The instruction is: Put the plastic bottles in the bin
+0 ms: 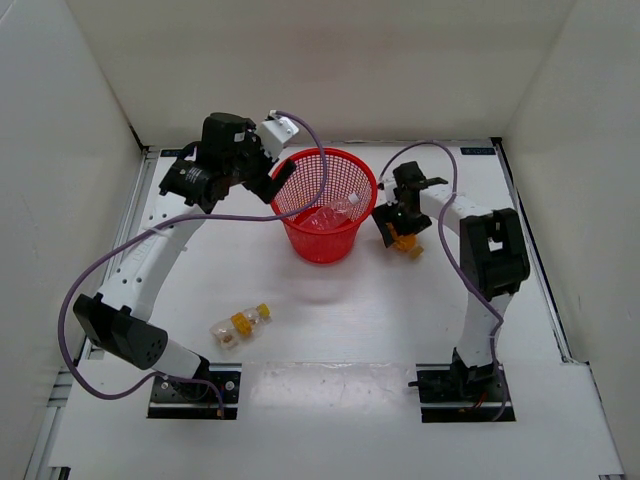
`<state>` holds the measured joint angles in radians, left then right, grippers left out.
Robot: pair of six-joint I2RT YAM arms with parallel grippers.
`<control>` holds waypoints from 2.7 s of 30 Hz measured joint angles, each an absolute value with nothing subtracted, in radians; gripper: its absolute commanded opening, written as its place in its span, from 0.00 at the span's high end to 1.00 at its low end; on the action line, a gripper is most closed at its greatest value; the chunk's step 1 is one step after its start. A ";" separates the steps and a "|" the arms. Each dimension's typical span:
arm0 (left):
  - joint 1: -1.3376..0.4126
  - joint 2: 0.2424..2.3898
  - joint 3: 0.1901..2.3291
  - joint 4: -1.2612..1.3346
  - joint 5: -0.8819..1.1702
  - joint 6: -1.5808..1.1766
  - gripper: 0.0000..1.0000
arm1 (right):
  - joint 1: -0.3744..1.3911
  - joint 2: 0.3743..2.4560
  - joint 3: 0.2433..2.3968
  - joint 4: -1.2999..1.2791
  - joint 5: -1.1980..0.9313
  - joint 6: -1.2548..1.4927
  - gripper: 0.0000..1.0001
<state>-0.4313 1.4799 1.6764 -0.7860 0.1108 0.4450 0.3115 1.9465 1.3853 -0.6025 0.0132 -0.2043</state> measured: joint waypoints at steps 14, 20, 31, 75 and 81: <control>-0.414 1.227 1.508 -0.918 0.007 0.652 0.00 | 0.197 1.822 1.353 -0.540 0.014 0.033 0.94; -0.426 1.049 1.332 -1.058 0.058 0.734 0.00 | 0.161 1.569 1.395 -0.473 0.075 0.179 0.97; -0.618 1.254 1.113 -1.164 0.182 0.659 0.00 | 0.508 1.540 1.651 -0.277 0.018 0.306 0.90; -0.724 1.528 0.921 -1.093 0.061 0.539 0.71 | 0.651 1.634 1.720 -0.454 -0.003 0.250 0.10; -0.727 1.522 1.122 -1.200 0.109 0.556 0.78 | 0.650 1.598 1.713 -0.453 0.030 0.255 0.07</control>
<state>-0.7273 1.5219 1.1217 -1.1995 0.1093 0.5564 0.6498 1.5978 1.7134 -0.4526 0.0296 0.2550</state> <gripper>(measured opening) 0.705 0.921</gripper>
